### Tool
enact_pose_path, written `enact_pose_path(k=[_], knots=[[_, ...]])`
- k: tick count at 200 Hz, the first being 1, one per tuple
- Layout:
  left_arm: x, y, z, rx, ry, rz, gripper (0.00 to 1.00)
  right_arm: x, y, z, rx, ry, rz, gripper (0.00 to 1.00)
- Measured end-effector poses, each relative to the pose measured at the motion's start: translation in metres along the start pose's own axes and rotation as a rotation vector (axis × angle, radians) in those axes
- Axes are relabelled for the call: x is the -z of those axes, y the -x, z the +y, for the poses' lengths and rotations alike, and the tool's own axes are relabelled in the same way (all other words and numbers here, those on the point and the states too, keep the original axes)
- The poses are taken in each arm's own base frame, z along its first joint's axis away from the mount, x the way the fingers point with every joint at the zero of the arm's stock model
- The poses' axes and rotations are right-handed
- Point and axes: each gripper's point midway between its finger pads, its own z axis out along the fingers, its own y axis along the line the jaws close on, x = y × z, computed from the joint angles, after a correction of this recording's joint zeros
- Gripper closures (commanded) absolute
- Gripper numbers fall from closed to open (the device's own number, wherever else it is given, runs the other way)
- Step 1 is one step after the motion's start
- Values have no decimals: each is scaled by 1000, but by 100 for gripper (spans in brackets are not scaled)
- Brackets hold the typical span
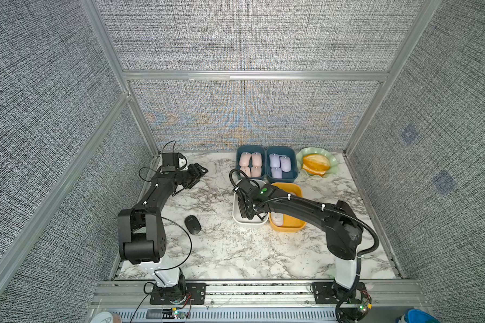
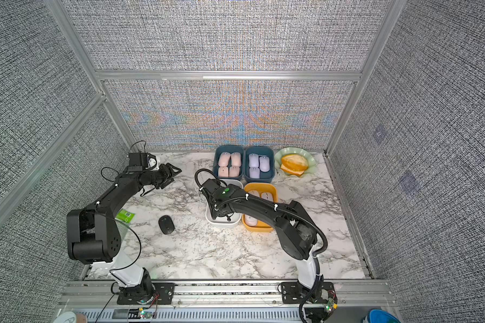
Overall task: Place the mice by color into the storage box
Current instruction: Place the mouse in the storage box.
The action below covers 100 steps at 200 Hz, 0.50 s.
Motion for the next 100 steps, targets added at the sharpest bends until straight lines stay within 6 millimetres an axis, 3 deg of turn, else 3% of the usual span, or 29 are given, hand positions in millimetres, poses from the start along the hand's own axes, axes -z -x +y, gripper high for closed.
enact_pose_path(k=[37,100], knots=[[0,0,0,0,0,0,31,-30,-3,4,-76,57,72,44],[0,0,-1,1,-3,3,31,-55,-7,13,-159,90,100,40]])
